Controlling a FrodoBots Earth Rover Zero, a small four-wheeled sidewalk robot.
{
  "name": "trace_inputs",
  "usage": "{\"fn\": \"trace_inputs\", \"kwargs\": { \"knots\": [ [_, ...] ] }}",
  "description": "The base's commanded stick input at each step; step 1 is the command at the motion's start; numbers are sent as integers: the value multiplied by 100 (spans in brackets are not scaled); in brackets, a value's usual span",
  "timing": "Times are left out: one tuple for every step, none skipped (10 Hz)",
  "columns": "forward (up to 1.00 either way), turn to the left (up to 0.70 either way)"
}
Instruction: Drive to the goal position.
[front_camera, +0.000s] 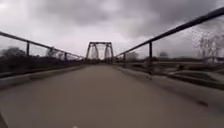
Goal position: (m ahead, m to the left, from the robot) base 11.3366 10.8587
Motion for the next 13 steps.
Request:
{"fn": "trace_inputs", "kwargs": {
  "knots": [
    [100, 0],
    [100, 0],
    [100, 0],
    [100, 1],
    [100, 7],
    [100, 26],
    [100, 0],
    [100, 0],
    [100, 0],
    [100, 0],
    [100, 0],
    [100, 0],
    [100, 0]
  ]
}}
